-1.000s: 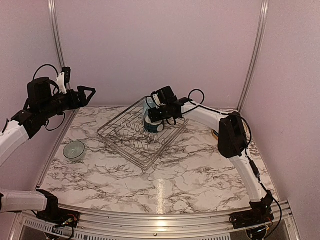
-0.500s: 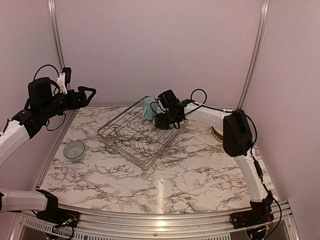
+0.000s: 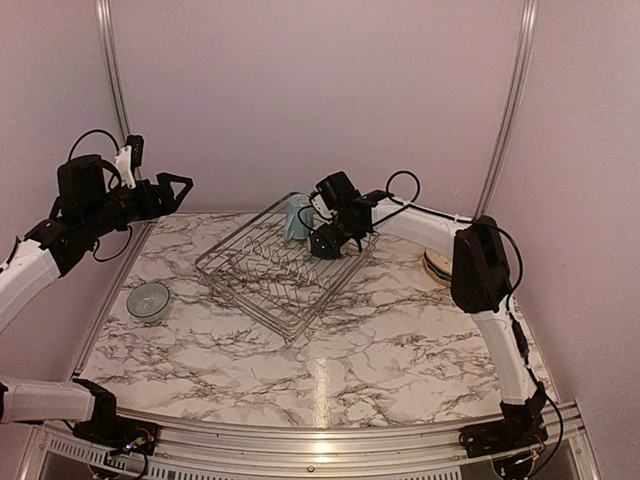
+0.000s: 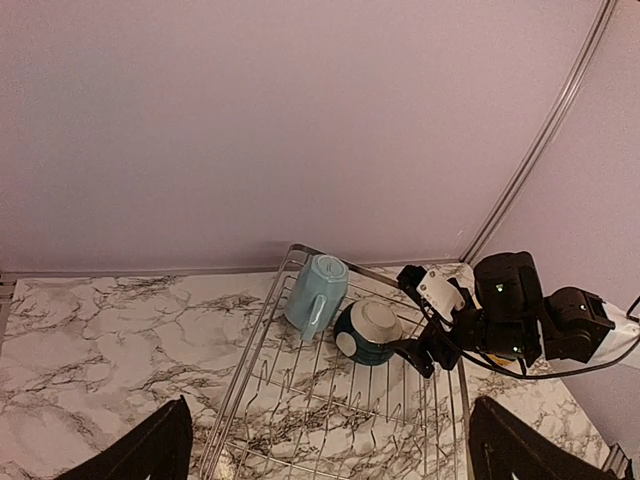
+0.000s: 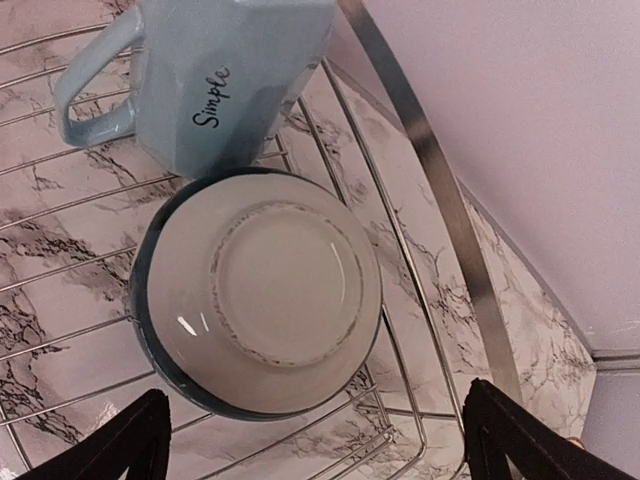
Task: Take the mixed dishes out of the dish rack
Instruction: Grab the bowl from the dish rack, then pass from the right arm to the left
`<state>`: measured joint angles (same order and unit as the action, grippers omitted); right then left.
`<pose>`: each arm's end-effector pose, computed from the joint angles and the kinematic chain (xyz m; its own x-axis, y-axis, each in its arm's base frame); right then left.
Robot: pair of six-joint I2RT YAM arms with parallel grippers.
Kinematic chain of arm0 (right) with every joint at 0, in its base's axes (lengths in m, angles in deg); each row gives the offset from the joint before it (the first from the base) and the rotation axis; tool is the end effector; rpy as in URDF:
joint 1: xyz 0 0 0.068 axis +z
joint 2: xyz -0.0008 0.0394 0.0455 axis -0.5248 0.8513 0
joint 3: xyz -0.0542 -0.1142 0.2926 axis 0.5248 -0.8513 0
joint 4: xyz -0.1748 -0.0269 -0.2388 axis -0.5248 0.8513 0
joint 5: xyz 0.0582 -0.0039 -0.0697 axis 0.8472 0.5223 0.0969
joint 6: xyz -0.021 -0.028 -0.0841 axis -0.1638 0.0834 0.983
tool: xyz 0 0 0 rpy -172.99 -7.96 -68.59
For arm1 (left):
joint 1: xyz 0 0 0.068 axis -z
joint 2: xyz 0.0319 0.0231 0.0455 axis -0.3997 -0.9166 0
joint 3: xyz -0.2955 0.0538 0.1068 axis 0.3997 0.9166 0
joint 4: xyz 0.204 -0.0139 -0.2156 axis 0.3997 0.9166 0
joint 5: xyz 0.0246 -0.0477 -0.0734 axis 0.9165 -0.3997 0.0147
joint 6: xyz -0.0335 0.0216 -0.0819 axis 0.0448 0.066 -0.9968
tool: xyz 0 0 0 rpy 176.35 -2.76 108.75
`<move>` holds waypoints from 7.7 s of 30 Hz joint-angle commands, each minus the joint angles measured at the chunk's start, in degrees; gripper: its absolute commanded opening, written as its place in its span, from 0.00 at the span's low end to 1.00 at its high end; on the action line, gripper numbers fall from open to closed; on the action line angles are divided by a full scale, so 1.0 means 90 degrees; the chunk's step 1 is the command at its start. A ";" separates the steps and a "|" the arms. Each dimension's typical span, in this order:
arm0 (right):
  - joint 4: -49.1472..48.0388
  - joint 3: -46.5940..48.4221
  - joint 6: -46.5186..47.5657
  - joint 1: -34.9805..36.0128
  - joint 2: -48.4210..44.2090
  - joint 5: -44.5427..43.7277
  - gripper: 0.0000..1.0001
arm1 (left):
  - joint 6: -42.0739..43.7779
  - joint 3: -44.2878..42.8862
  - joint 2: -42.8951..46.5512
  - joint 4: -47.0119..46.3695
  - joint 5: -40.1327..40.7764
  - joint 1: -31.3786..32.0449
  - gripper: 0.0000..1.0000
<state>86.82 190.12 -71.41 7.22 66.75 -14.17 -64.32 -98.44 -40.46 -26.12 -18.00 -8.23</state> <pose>0.5151 0.3741 0.2112 -0.5102 -0.6016 -0.6147 -0.4594 0.7948 -0.3965 0.2886 -0.0988 0.4199 -0.2183 -0.2267 -0.9492 0.4374 0.8468 -0.3028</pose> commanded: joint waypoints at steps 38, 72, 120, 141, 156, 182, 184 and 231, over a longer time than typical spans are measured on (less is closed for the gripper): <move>-0.0385 0.0463 0.3391 0.0119 0.0909 -0.0520 0.99 | -0.0115 -0.0006 -0.0398 -0.0003 -0.0210 0.0025 0.99; -0.3816 -0.1519 0.4254 0.0242 -0.0350 -0.1035 0.99 | -0.0120 0.0004 -0.0428 -0.0015 -0.0200 0.0024 0.99; -0.5484 -0.1223 0.5305 0.0296 0.0560 -0.1405 0.47 | -0.0206 0.0004 -0.0568 -0.0049 -0.0350 0.0025 0.99; -0.5346 -0.1881 0.4713 0.0470 -0.0361 -0.1119 0.00 | -0.0265 0.0004 -0.0618 -0.0062 -0.0434 0.0025 0.99; -0.1059 -0.0240 -0.1891 0.0249 -0.0530 0.0046 0.00 | -0.0441 0.0022 -0.0886 -0.0125 -0.0613 0.0025 0.99; -0.5538 -0.4247 -0.6179 -0.0631 -0.2687 0.5175 0.00 | -0.1513 -0.1051 -0.1817 0.0896 -0.0808 0.1252 0.95; -0.5541 -0.4350 -0.6118 -0.0614 -0.2811 0.5048 0.00 | -0.1656 -0.1213 -0.1752 0.1087 0.0197 0.1739 0.91; -0.4100 -0.4319 -0.5116 0.0541 -0.3529 0.1364 0.00 | -0.0440 -0.6256 -0.6485 0.3921 0.5013 0.3770 0.52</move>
<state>52.71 146.95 -117.88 11.22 35.93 -1.87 -69.18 -151.93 -97.16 7.48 28.65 26.09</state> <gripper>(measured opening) 0.017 0.518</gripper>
